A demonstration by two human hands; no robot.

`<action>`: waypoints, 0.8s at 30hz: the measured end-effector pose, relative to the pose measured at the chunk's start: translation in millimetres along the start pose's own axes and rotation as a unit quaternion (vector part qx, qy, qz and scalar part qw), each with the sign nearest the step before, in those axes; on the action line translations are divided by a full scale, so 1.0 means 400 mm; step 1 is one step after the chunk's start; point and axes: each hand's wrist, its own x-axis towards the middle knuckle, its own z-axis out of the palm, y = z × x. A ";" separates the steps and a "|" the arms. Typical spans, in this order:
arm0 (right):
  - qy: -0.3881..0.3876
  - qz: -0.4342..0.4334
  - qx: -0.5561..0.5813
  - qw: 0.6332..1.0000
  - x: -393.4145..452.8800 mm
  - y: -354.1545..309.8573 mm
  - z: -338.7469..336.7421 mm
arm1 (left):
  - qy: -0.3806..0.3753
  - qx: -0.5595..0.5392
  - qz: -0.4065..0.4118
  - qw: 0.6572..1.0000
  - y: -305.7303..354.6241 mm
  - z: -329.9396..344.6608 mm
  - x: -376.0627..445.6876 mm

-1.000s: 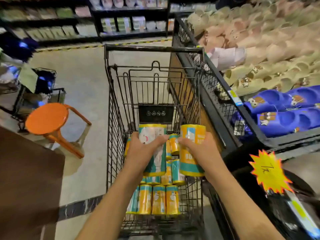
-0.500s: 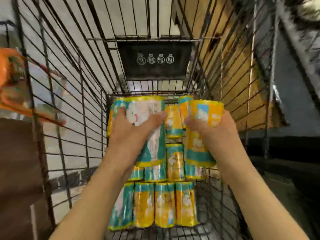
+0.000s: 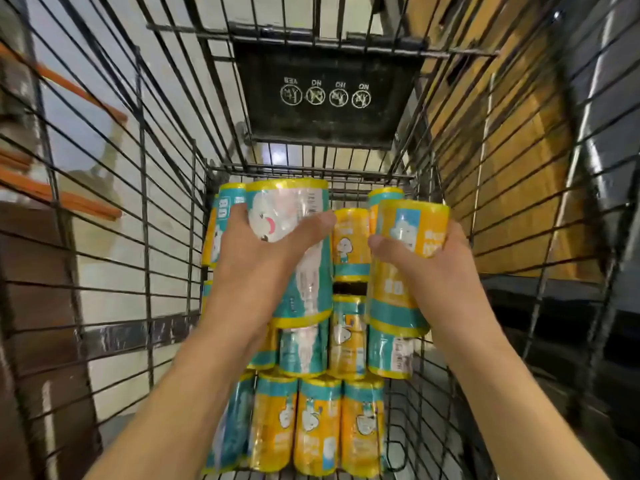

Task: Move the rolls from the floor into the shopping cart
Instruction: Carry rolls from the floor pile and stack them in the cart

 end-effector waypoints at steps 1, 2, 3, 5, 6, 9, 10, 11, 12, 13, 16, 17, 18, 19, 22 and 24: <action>0.003 -0.005 0.003 1.000 0.001 -0.005 -0.008 | 0.016 0.035 0.001 0.999 -0.002 0.012 0.010; 0.006 -0.009 0.005 1.000 0.001 -0.009 -0.017 | 0.025 0.080 0.009 0.996 -0.001 0.028 0.019; 0.010 -0.011 0.004 1.000 0.001 -0.012 -0.027 | 0.030 0.124 0.023 0.992 0.000 0.046 0.029; 0.018 -0.012 0.001 1.000 0.000 -0.013 -0.046 | 0.034 0.223 0.055 0.973 0.001 0.088 0.050; 0.019 -0.011 0.000 1.000 0.000 -0.011 -0.056 | 0.034 0.272 0.070 0.959 0.000 0.111 0.060; 0.042 -0.006 -0.007 0.999 -0.003 -0.002 -0.080 | 0.031 0.368 0.095 0.924 -0.020 0.172 0.106; 0.050 -0.003 -0.010 0.999 -0.004 0.002 -0.086 | 0.028 0.394 0.100 0.913 -0.027 0.191 0.125; 0.054 -0.001 -0.007 0.998 -0.005 0.005 -0.091 | 0.023 0.419 0.108 0.901 -0.032 0.208 0.146; 0.053 0.001 -0.004 0.999 -0.006 0.008 -0.094 | 0.017 0.443 0.114 0.889 -0.035 0.225 0.166; 0.049 0.002 -0.001 0.999 -0.006 0.011 -0.097 | 0.012 0.468 0.115 0.876 -0.036 0.240 0.186; 0.040 -0.003 0.001 0.999 -0.006 0.012 -0.100 | -0.002 0.528 0.125 0.840 -0.050 0.275 0.233; 0.040 -0.004 0.000 0.999 -0.005 0.011 -0.098 | -0.001 0.538 0.136 0.832 -0.058 0.281 0.241; 0.040 -0.001 -0.002 0.999 -0.004 0.012 -0.097 | 0.006 0.548 0.150 0.823 -0.070 0.282 0.248; 0.042 0.004 -0.005 0.999 -0.003 0.013 -0.096 | 0.021 0.563 0.167 0.809 -0.082 0.282 0.253; 0.049 0.021 -0.014 0.998 0.001 0.017 -0.093 | 0.070 0.642 0.200 0.737 -0.101 0.265 0.267; 0.051 0.033 -0.014 0.998 0.005 0.020 -0.093 | 0.071 0.682 0.195 0.701 -0.097 0.245 0.276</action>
